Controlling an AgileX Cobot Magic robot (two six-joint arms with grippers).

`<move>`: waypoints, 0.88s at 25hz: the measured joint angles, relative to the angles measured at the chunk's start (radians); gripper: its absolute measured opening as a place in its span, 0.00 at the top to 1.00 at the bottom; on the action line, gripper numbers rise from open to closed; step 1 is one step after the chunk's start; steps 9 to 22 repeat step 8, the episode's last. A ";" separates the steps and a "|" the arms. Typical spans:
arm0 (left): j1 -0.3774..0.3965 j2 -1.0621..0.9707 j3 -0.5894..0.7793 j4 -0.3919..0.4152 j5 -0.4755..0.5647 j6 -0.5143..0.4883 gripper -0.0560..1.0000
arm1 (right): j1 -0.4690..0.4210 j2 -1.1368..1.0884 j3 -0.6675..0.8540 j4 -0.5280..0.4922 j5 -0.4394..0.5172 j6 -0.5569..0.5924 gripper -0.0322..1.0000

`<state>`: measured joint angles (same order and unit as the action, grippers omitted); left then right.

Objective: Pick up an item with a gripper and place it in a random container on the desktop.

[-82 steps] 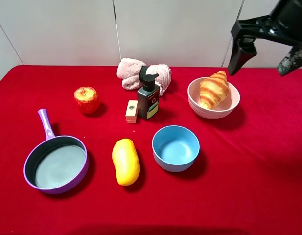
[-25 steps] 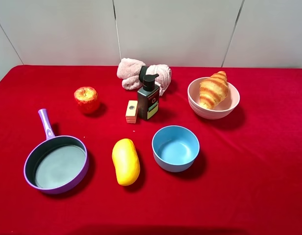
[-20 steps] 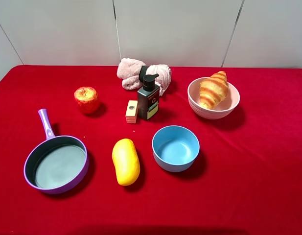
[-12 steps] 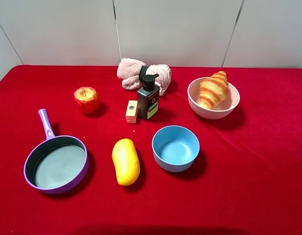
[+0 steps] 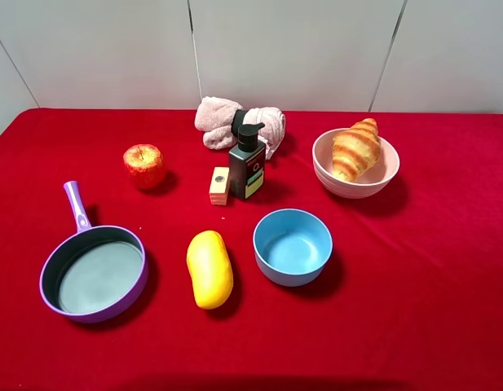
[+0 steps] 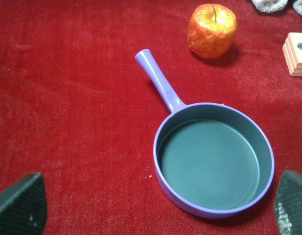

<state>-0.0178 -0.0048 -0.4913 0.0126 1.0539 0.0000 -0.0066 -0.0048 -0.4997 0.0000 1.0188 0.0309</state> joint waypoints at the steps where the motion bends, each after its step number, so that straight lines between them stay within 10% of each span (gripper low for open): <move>1: 0.000 0.000 0.000 0.000 0.000 0.000 0.08 | 0.000 0.000 0.000 0.000 0.000 0.000 0.30; 22: 0.000 0.000 0.000 0.000 0.000 0.000 0.08 | 0.000 0.000 0.000 0.000 0.000 0.000 0.30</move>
